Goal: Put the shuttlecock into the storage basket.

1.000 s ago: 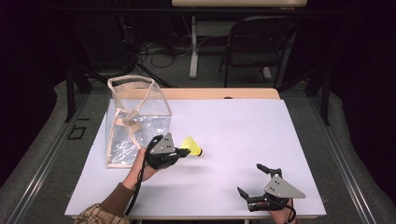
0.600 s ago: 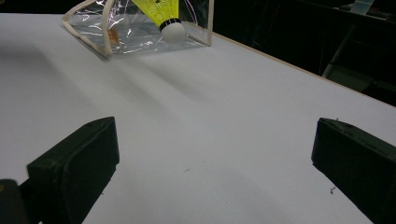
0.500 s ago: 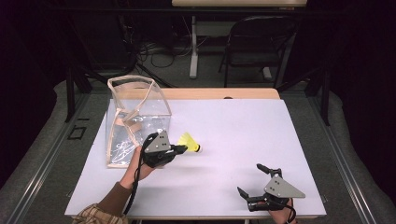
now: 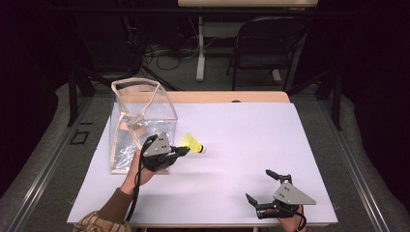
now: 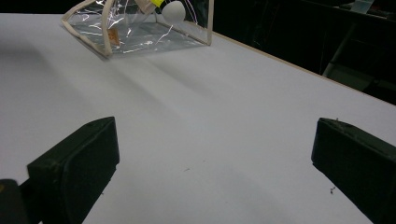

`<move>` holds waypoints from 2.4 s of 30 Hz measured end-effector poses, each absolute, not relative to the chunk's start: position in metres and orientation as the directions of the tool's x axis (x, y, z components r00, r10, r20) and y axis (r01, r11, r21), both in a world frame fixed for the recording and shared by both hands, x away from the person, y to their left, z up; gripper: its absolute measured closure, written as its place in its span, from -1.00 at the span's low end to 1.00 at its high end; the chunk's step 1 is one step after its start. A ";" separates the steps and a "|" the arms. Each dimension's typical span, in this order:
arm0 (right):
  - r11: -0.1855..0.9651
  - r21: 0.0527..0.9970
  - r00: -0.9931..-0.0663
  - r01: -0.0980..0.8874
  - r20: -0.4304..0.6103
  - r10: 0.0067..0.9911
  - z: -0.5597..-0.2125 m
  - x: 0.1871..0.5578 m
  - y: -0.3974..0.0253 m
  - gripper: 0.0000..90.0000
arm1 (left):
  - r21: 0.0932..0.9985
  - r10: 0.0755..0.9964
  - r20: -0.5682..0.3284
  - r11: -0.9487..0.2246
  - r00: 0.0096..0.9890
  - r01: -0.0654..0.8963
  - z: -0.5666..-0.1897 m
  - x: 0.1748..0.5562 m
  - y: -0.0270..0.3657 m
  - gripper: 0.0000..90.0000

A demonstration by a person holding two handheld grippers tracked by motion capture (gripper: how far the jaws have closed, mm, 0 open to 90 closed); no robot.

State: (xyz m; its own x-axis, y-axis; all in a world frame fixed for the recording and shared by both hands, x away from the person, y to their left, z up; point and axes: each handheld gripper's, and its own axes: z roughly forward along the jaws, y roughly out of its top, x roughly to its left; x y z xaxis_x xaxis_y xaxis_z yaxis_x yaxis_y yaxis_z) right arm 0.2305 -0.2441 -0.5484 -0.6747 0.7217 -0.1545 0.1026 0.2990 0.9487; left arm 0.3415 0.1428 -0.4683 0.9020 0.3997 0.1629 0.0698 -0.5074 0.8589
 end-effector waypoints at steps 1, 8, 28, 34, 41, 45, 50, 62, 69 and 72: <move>0.300 0.949 -0.674 0.102 -0.155 0.722 -0.548 0.231 -0.244 -0.99 | 0.859 0.401 0.163 -0.506 0.901 0.070 -0.468 0.342 0.143 0.99; 0.303 0.948 -0.674 0.102 -0.158 0.722 -0.548 0.230 -0.244 -0.99 | 0.865 0.417 0.171 -0.498 0.893 0.067 -0.465 0.342 0.147 0.99; 0.305 0.947 -0.672 0.101 -0.161 0.723 -0.548 0.230 -0.244 -0.99 | 0.889 0.477 0.173 -0.451 0.862 0.071 -0.459 0.344 0.159 1.00; 0.304 0.947 -0.672 0.103 -0.159 0.724 -0.548 0.230 -0.244 -0.99 | 0.894 0.495 0.177 -0.441 0.851 0.071 -0.456 0.345 0.162 1.00; 0.303 0.947 -0.671 0.102 -0.160 0.724 -0.548 0.230 -0.244 -0.99 | 0.899 0.511 0.184 -0.433 0.840 0.067 -0.451 0.345 0.166 1.00; 0.304 0.947 -0.671 0.103 -0.159 0.724 -0.548 0.230 -0.243 -0.99 | 0.902 0.523 0.188 -0.427 0.831 0.065 -0.448 0.346 0.167 1.00; 0.301 0.948 -0.670 0.105 -0.156 0.725 -0.548 0.230 -0.243 -0.99 | 0.903 0.530 0.199 -0.425 0.824 0.056 -0.445 0.346 0.167 1.00; 0.294 0.950 -0.670 0.105 -0.151 0.727 -0.549 0.230 -0.243 -0.99 | 0.906 0.542 0.216 -0.421 0.812 0.040 -0.432 0.352 0.168 1.00; 0.297 0.949 -0.670 0.107 -0.152 0.726 -0.549 0.229 -0.243 -0.99 | 0.907 0.550 0.227 -0.419 0.803 0.031 -0.422 0.355 0.170 1.00; 0.297 0.949 -0.671 0.105 -0.153 0.726 -0.549 0.230 -0.243 -0.99 | 0.908 0.554 0.231 -0.417 0.800 0.027 -0.420 0.356 0.172 1.00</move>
